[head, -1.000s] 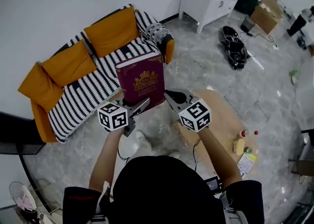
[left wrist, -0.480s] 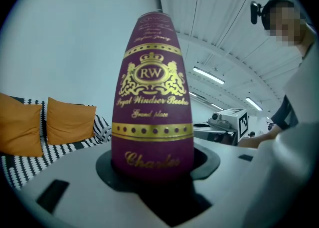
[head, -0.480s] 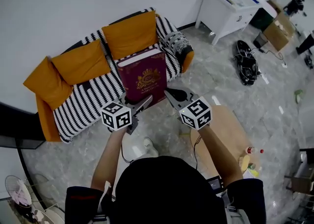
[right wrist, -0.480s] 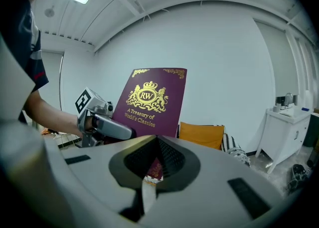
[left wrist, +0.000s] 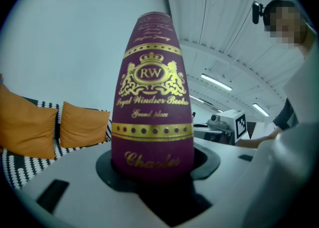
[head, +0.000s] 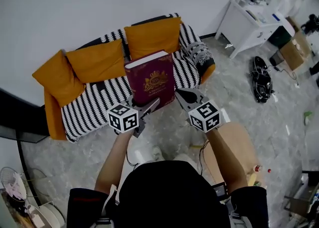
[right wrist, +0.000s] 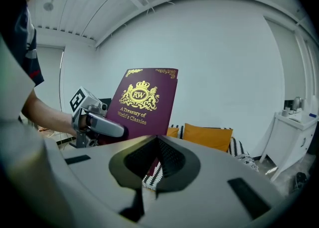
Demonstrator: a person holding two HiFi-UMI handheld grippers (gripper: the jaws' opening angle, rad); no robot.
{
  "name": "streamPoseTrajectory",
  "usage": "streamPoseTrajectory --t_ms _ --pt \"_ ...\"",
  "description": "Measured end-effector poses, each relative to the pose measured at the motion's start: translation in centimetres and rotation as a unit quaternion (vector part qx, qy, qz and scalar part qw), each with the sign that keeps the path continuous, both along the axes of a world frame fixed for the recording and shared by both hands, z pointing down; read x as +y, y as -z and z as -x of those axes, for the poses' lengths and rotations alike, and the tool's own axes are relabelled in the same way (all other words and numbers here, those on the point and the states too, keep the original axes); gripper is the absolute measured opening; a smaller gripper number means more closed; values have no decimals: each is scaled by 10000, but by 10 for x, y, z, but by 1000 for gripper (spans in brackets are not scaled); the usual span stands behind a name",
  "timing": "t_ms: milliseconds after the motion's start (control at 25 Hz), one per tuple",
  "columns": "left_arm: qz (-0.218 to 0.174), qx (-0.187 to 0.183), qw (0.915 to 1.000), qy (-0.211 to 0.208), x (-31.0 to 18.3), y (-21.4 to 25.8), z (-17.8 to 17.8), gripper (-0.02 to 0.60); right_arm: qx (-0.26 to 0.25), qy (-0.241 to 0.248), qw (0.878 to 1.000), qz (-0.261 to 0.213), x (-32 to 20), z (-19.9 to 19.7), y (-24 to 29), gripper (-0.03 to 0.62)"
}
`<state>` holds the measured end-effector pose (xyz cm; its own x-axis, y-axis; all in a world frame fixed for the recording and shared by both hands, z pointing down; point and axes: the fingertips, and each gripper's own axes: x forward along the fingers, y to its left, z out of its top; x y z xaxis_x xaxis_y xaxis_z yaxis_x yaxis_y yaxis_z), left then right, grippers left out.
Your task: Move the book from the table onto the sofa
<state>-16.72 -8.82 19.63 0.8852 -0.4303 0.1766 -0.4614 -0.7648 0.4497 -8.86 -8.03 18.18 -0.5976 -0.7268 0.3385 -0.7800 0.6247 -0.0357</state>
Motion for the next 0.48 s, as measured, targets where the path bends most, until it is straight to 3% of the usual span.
streamPoseTrajectory --t_ms 200,480 --pt "160 0 9999 63 -4 -11 18 244 6 94 9999 81 -14 21 -3 17" --pt "329 -64 9992 214 -35 -27 12 244 -29 285 9994 183 -51 21 -17 17"
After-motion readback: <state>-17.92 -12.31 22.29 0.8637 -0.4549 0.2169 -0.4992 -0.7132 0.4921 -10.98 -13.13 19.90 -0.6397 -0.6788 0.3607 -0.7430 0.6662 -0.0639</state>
